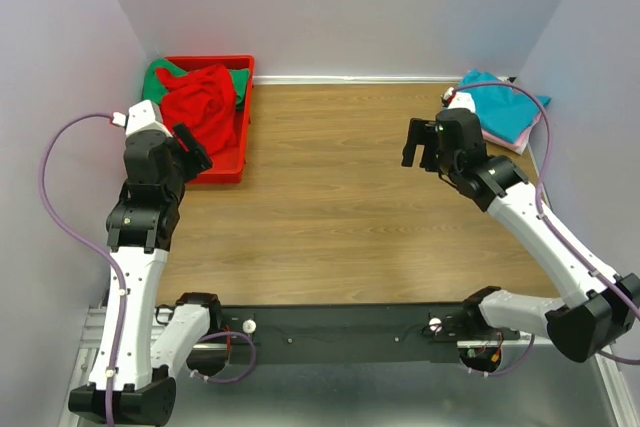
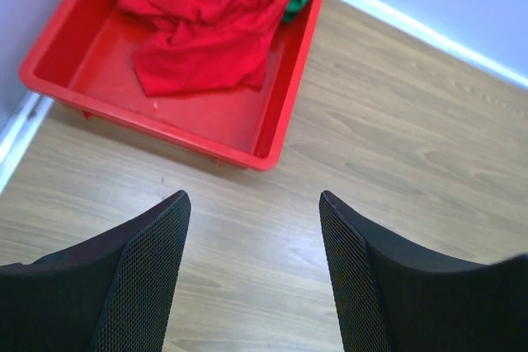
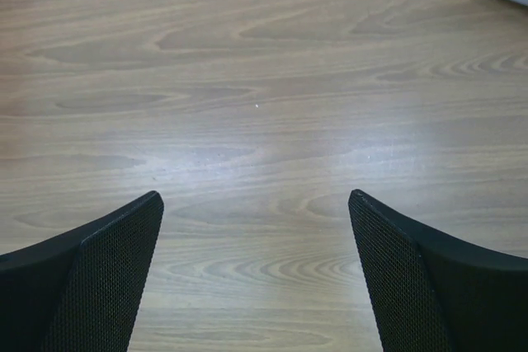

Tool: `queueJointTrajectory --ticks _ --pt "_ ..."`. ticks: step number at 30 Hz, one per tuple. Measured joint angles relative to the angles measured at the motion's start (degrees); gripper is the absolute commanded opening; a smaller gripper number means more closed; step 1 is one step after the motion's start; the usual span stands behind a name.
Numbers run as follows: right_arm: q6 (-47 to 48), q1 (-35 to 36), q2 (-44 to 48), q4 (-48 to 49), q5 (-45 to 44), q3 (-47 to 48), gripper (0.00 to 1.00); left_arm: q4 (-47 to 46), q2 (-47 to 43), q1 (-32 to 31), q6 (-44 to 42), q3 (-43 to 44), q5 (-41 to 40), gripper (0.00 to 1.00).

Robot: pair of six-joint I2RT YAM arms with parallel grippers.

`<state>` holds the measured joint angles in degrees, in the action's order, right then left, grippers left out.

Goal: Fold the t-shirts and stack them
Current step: Grab the tshirt from the pile

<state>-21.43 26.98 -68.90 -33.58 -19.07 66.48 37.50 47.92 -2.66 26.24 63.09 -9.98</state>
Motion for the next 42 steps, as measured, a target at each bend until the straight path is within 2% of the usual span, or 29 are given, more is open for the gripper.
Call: queueJointTrajectory --ticks 4,8,15,19,20,26,37,42 --pt "0.0 0.0 2.8 1.4 0.0 -0.7 1.0 0.2 0.0 0.0 0.6 2.7 -3.1 0.72" --pt "0.5 0.0 5.0 3.2 0.0 -1.9 1.0 -2.1 -0.2 0.0 1.0 2.8 -5.0 0.92" --pt "0.0 0.0 5.0 4.2 -3.9 -1.9 1.0 -10.6 4.1 0.0 -0.9 2.0 -6.7 0.96" --pt "-2.5 0.0 4.5 4.5 -6.6 -1.9 1.0 -13.0 15.1 1.2 -3.2 6.5 -9.8 0.93" --pt "-3.3 0.0 4.1 4.5 -6.9 -1.9 1.0 -13.6 20.2 1.9 -4.0 8.7 -10.4 0.93" --pt "-8.7 0.0 -0.2 5.2 -8.1 -1.9 1.0 -16.3 39.6 5.6 -7.3 13.9 -11.0 0.91" --pt "-12.0 0.0 -9.8 5.2 -9.0 0.8 1.0 -19.6 63.6 7.1 -12.5 30.3 -8.7 0.9" --pt "-13.3 0.0 -12.9 5.4 -9.2 3.3 1.0 -19.4 71.7 7.9 -13.6 38.3 -6.7 0.84"
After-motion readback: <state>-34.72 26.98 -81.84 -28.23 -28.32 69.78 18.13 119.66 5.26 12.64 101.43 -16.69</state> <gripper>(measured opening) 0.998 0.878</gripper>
